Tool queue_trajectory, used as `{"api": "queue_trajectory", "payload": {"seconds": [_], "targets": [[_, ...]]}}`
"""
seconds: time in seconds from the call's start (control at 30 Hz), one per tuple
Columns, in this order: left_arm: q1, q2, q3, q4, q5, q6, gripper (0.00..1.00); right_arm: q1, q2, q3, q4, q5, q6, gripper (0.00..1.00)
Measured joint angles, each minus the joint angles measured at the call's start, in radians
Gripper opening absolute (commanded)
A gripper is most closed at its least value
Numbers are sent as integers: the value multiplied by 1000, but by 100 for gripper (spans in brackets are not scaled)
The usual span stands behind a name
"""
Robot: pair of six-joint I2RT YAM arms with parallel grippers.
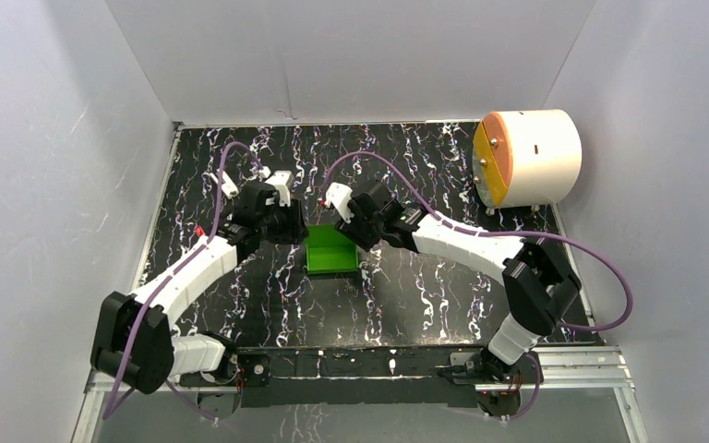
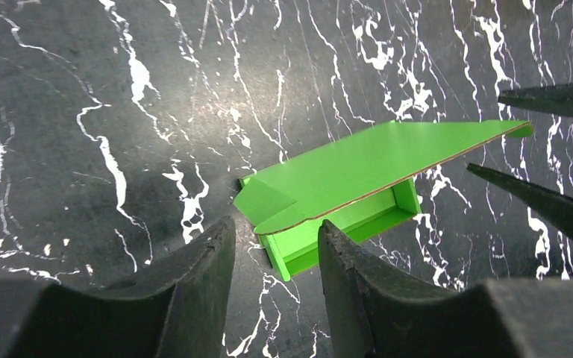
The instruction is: Fold the paper box
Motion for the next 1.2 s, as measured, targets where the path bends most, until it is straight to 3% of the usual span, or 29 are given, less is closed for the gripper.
{"api": "queue_trajectory", "payload": {"seconds": [0.23, 0.43, 0.73, 1.0, 1.2], "targets": [[10, 93, 51, -31, 94, 83, 35, -7, 17, -15, 35, 2, 24, 36], [11, 137, 84, -39, 143, 120, 19, -8, 43, -16, 52, 6, 51, 21], [18, 142, 84, -14, 181, 48, 11, -9, 62, -4, 44, 31, 208, 4], [23, 142, 28, 92, 157, -123, 8, 3, 120, 89, -44, 134, 424, 3], [24, 127, -22, 178, 115, -222, 8, 15, 200, 200, -118, 251, 577, 7]]}}
